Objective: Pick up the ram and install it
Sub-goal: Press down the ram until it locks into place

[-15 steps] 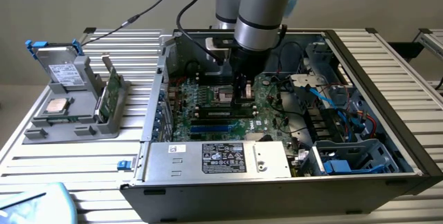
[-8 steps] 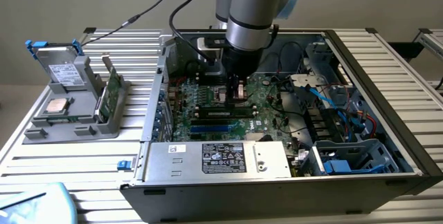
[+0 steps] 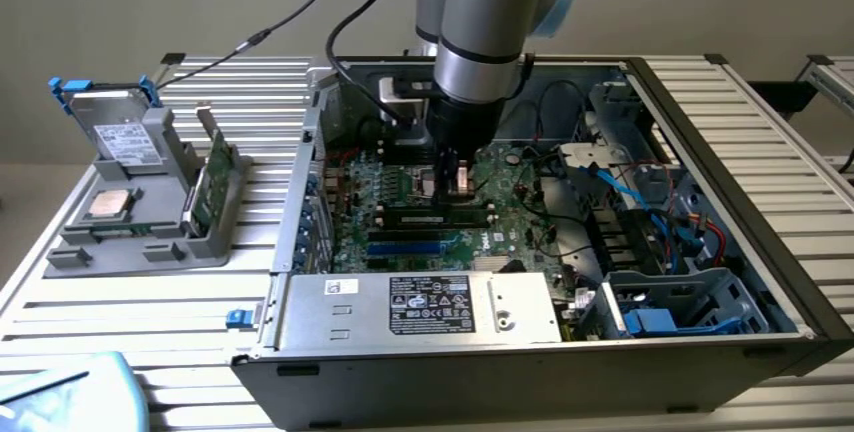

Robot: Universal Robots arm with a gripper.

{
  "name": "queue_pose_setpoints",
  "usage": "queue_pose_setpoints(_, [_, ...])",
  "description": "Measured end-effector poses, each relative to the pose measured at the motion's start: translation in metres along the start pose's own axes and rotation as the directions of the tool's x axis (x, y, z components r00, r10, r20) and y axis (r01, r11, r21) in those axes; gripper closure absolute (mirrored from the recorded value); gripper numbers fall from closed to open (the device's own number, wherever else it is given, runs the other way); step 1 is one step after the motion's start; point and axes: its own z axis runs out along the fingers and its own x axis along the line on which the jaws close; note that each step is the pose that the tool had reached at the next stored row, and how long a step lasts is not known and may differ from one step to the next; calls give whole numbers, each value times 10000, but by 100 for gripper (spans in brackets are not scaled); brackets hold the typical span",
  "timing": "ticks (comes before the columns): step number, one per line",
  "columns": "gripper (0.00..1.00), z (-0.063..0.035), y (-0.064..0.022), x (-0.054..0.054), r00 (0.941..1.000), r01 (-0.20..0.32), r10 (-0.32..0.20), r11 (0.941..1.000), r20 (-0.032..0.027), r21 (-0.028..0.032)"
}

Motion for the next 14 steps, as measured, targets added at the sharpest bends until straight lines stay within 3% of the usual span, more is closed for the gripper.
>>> queue_pose_setpoints(8, [89, 46, -5, -9, 10000, -2, 2, 10000, -8, -2])
queue_pose_setpoints(10, [89, -15, -5, -11, 10000, 2, -2, 10000, 17, -6])
queue_pose_setpoints(14, [89, -191, -26, 10, 10000, 1, -1, 10000, 1, -88])
